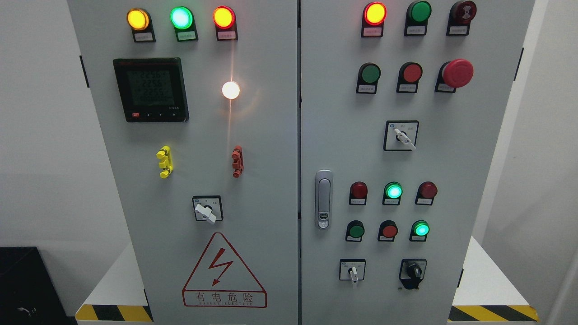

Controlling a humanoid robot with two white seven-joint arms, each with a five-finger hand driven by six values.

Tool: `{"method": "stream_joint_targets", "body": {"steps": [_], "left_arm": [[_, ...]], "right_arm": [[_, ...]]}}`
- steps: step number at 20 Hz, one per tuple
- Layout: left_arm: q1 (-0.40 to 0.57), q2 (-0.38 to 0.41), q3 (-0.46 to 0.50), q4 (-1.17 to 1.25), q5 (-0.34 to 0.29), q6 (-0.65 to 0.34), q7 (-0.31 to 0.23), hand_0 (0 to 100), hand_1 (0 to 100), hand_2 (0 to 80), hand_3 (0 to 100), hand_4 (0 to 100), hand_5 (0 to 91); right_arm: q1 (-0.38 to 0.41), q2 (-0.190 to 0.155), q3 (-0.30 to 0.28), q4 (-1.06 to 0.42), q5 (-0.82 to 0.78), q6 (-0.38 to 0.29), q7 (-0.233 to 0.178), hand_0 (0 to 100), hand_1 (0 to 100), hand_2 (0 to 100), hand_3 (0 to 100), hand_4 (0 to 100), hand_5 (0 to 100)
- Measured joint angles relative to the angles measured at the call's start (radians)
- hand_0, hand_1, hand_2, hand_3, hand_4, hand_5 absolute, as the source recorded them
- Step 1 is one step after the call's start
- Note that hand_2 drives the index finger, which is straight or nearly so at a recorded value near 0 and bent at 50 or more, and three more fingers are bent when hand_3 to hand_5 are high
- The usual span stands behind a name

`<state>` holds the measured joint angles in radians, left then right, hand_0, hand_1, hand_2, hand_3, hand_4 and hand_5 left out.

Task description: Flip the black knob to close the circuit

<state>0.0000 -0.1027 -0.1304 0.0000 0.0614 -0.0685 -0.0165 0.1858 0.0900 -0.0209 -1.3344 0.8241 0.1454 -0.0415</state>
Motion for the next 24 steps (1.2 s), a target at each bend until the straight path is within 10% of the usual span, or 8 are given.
{"method": "stream_joint_targets", "body": {"steps": [24], "left_arm": [[0.0,0.0,0.0,0.0,0.0,0.0,0.0,12,56,0.0,0,0,0.0]], "right_arm": [[-0.071,0.029,-0.039,-0.404,0.404,0.077,0.14,0,0,88,100,92,100]]}}
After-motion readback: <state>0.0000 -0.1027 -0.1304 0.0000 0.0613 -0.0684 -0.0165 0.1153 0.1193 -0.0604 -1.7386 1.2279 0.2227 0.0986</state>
